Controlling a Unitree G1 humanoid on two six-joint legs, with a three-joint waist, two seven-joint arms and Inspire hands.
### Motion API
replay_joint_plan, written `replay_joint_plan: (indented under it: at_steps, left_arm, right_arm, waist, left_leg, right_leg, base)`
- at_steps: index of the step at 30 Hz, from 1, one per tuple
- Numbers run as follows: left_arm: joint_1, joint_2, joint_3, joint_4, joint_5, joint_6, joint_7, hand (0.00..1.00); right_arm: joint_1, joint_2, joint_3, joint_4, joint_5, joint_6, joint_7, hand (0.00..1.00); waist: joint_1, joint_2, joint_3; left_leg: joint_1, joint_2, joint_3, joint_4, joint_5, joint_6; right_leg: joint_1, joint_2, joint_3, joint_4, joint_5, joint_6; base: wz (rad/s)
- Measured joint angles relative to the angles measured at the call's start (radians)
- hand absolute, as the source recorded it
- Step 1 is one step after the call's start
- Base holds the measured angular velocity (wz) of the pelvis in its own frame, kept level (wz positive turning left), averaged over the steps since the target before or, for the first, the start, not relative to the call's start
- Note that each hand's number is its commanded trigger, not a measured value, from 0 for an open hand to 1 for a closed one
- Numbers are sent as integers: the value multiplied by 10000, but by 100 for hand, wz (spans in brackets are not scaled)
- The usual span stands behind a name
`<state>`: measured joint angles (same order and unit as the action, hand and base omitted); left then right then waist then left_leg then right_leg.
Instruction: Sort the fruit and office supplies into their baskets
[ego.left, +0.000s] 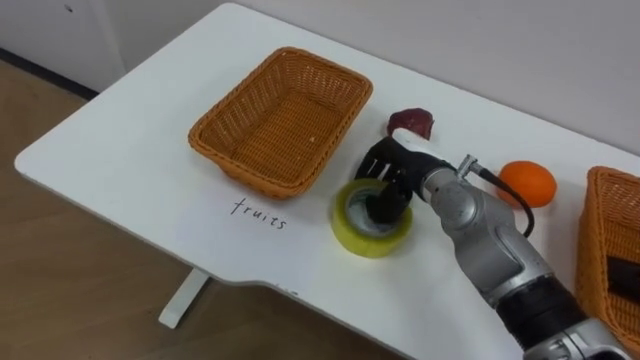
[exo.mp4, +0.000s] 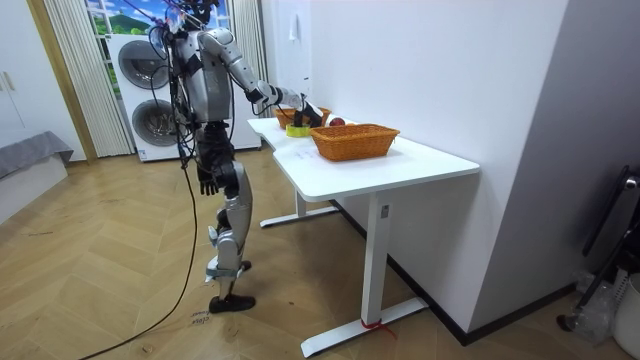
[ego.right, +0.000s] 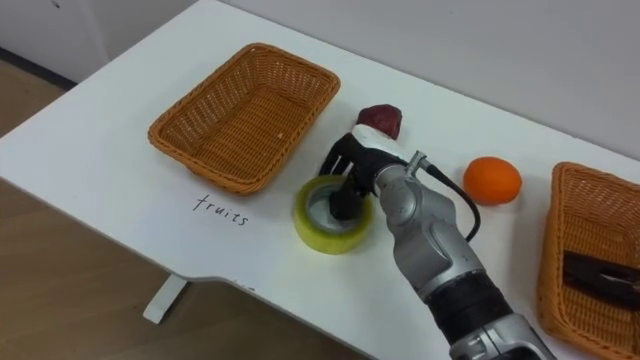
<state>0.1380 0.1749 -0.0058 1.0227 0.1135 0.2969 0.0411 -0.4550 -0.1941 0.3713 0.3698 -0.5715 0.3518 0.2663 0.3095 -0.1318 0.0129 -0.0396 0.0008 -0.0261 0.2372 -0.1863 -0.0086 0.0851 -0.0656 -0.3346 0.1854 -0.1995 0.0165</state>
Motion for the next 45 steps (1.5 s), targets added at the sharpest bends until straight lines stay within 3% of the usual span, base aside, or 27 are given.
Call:
replay_joint_plan:
  at_steps: [19, 23, 28, 30, 34, 45]
  left_arm:
    - [-54, 6, 40, 133, -9, -188, 366, 0]
    - [79, -4, 245, 180, 70, -202, 360, 0]
    - [122, -3, 415, 229, -33, -500, 321, 0]
    - [168, 12, 445, 246, -112, -670, 329, 0]
    - [296, 30, 622, 311, -150, -816, 332, 0]
    - [566, 44, 821, 399, -155, -1109, 383, 0]
  right_arm:
    - [20, -58, -6, -186, 235, -7, 333, 100]
    - [317, -246, -29, -1072, 227, -8, 741, 100]
    - [1167, -983, -422, -2693, 539, -266, 875, 100]
    - [1222, -1089, -659, -2828, 563, -284, 871, 100]
    - [1224, -1223, -1335, -3288, 549, -286, 868, 100]
    - [1224, -1338, -2409, -3747, 417, -367, 940, 100]
  waist:
    - [-88, -94, -21]
    - [-386, -123, 0]
    - [-702, -115, 5]
    - [-850, -76, 8]
    - [-1276, -11, 11]
    - [-1633, -59, -40]
  left_leg:
    - [127, 22, 102, -50, 1, 0]
    - [133, 12, 100, -162, -1, 2]
    - [165, 19, 178, -127, -1, 5]
    - [177, 18, 222, -116, 0, 7]
    - [186, 20, 245, -82, 0, 7]
    - [518, 31, 330, -166, 3, 8]
  right_leg:
    - [53, -5, 104, -1, 0, 0]
    - [95, -10, 125, -9, 1, 1]
    - [40, -4, 338, -7, 1, 1]
    - [33, -18, 334, -5, 2, 2]
    - [34, -19, 335, 2, 2, 3]
    - [274, -10, 445, 10, 2, 4]
  base:
    - [-1]
    - [0]
    - [-4]
    - [-7]
    - [-2]
    - [-2]
